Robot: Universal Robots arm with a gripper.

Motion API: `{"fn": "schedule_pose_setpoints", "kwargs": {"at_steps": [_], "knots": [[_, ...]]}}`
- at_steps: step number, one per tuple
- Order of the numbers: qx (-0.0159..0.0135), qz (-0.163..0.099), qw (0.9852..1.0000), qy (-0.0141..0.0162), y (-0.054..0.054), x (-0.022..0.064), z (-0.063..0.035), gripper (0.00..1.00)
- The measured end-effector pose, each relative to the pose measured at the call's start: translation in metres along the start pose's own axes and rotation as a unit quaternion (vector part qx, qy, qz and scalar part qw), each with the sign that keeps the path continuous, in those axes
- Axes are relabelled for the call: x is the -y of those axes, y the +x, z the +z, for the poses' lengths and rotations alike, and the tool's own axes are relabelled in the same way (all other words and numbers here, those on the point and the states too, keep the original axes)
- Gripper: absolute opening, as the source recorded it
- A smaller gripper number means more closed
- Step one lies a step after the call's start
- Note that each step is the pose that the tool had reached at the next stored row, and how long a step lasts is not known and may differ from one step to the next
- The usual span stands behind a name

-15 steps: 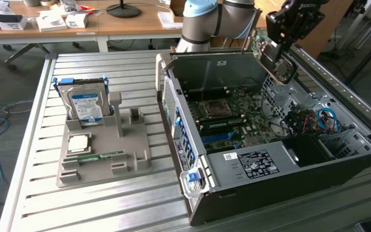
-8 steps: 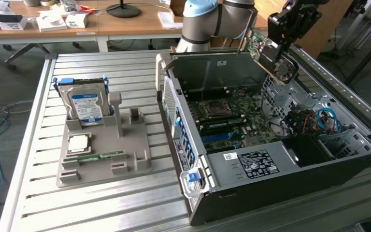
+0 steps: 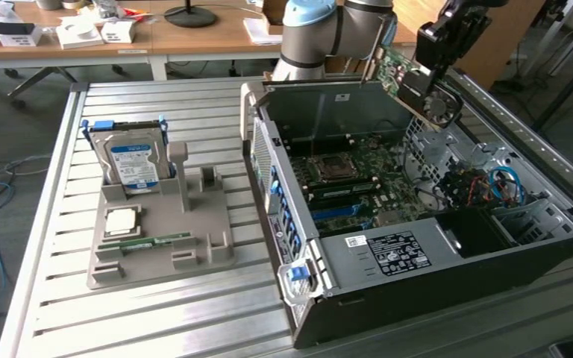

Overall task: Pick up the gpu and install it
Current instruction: 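Insert the gpu into the slot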

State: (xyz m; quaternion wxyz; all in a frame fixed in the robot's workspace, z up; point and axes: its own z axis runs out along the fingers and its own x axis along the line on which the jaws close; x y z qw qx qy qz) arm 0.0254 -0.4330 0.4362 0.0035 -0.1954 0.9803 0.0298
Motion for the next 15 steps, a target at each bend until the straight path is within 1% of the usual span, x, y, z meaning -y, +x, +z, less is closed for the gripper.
{"fn": "schedule_pose_setpoints", "kwargs": {"at_steps": [4,8,12,15], "knots": [[-0.0026,-0.029,0.9996,0.0000,0.0000,-0.0001,0.0001,0.26],[-0.0052,-0.057,0.9984,0.0000,0.0001,-0.0002,0.0002,0.26],[-0.0076,-0.086,0.9963,0.0000,0.0002,-0.0002,0.0003,0.26],[-0.0094,-0.107,0.9942,-0.0001,0.0002,-0.0002,0.0005,0.26]]}}
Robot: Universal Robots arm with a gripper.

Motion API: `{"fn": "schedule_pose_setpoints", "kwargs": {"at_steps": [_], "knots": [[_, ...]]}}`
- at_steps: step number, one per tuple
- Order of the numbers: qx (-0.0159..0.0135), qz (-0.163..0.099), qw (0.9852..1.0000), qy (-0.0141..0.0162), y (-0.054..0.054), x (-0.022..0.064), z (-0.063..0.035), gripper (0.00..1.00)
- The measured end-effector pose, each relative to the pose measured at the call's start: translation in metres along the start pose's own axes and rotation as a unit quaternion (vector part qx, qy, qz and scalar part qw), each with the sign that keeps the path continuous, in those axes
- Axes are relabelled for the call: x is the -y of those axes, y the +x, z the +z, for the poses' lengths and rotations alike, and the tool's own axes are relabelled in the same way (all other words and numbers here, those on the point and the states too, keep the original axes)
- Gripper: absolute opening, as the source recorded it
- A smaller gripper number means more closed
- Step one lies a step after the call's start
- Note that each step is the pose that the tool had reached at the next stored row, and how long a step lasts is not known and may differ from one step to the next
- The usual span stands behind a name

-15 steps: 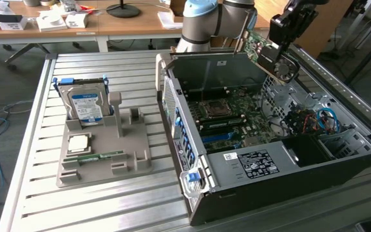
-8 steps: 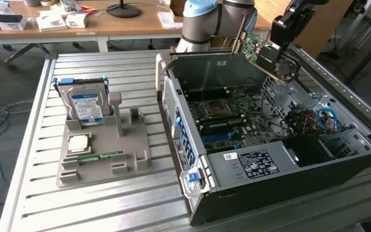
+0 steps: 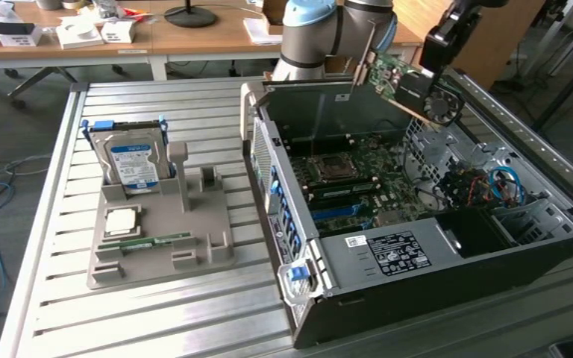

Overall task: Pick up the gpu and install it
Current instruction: 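Insert the gpu into the slot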

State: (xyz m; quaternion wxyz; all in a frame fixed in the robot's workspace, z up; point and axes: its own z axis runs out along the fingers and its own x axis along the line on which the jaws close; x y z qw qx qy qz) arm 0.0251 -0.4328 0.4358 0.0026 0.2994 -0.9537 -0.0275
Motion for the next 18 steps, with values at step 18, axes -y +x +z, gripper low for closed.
{"fn": "schedule_pose_setpoints", "kwargs": {"at_steps": [18], "knots": [[-0.0103,-0.131,0.9913,-0.0005,0.0001,-0.0003,0.0008,0.26]]}}
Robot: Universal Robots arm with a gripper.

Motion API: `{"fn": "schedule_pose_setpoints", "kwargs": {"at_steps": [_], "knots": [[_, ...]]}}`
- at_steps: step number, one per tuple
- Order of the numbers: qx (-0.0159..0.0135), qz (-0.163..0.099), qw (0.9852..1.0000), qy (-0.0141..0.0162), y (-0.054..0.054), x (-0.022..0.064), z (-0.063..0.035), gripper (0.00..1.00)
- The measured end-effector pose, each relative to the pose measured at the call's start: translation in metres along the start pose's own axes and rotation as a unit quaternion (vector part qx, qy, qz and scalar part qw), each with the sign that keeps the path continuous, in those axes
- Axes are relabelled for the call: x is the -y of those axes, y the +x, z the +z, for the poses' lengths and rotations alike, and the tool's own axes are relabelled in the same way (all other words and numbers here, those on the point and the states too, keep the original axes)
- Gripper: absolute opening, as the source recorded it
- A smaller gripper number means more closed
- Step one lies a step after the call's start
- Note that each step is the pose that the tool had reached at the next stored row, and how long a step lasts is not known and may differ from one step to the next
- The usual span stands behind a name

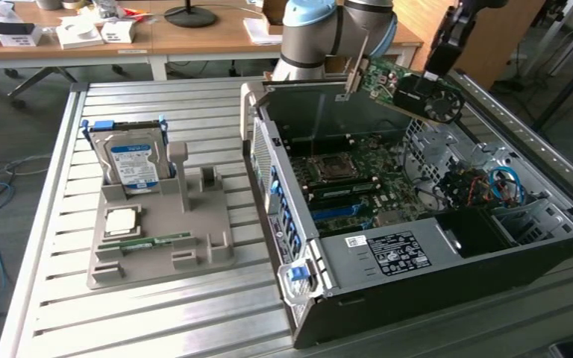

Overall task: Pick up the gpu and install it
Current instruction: 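Insert the gpu into the slot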

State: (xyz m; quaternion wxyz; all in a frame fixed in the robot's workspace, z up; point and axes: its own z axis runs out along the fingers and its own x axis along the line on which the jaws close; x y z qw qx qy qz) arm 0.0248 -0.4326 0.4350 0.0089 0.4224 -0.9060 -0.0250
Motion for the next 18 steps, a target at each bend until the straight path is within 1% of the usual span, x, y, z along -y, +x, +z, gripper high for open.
{"fn": "schedule_pose_setpoints", "kwargs": {"at_steps": [3,5,9,13,16,18], "knots": [[-0.0017,-0.022,0.9997,-0.0001,0.0000,0.0000,0.0002,0.26],[-0.0028,-0.037,0.9993,-0.0001,0.0000,-0.0001,0.0003,0.26],[-0.0049,-0.068,0.9977,-0.0001,0.0000,-0.0001,0.0005,0.26],[-0.0069,-0.098,0.9951,-0.0001,0.0001,-0.0002,0.0007,0.26],[-0.0083,-0.122,0.9925,-0.0002,0.0000,-0.0002,0.0009,0.26],[-0.0092,-0.138,0.9903,-0.0003,0.0000,-0.0002,0.0010,0.26]]}}
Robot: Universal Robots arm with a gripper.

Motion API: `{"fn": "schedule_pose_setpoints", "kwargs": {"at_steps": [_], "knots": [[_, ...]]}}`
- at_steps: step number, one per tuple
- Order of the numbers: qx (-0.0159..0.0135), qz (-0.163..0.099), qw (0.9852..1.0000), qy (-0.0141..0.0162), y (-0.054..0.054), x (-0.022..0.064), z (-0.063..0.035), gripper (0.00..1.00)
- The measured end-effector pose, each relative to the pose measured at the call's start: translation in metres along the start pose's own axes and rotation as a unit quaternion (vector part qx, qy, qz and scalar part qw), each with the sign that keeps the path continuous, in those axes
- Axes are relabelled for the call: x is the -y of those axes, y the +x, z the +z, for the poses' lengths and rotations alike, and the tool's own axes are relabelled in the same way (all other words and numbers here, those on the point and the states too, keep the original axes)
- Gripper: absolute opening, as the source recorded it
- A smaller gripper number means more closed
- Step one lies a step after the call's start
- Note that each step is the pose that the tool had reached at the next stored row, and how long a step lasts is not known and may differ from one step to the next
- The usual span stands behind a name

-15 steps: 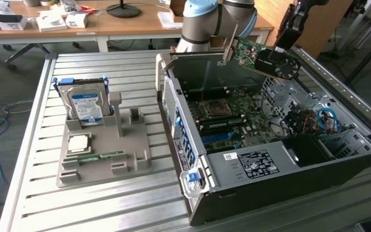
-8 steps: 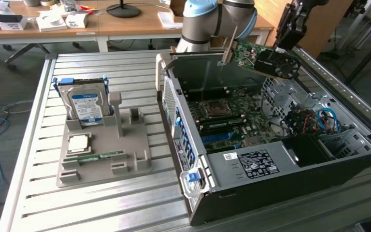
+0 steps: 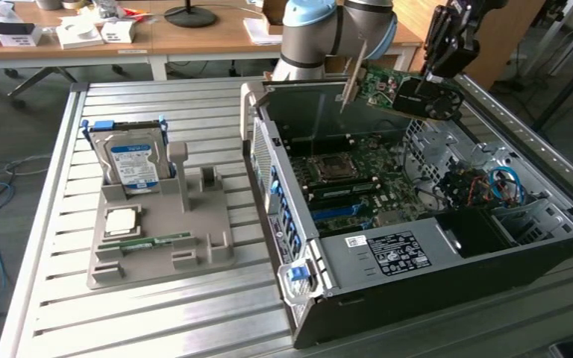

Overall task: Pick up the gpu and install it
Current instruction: 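Insert the gpu into the slot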

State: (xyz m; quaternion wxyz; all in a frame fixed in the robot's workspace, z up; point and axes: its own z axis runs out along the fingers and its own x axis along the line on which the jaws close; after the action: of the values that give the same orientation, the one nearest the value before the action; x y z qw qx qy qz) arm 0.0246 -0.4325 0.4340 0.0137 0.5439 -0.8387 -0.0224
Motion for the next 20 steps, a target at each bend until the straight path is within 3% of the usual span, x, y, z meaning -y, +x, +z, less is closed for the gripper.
{"fn": "schedule_pose_setpoints", "kwargs": {"at_steps": [5,10,15,20], "knots": [[-0.0021,-0.039,0.9992,-0.0001,0.0000,0.0000,0.0003,0.26],[-0.0043,-0.080,0.9968,-0.0001,-0.0001,0.0000,0.0005,0.26],[-0.0064,-0.120,0.9928,-0.0002,-0.0002,-0.0001,0.0008,0.26],[-0.0085,-0.160,0.9871,-0.0002,-0.0003,-0.0001,0.0011,0.26]]}}
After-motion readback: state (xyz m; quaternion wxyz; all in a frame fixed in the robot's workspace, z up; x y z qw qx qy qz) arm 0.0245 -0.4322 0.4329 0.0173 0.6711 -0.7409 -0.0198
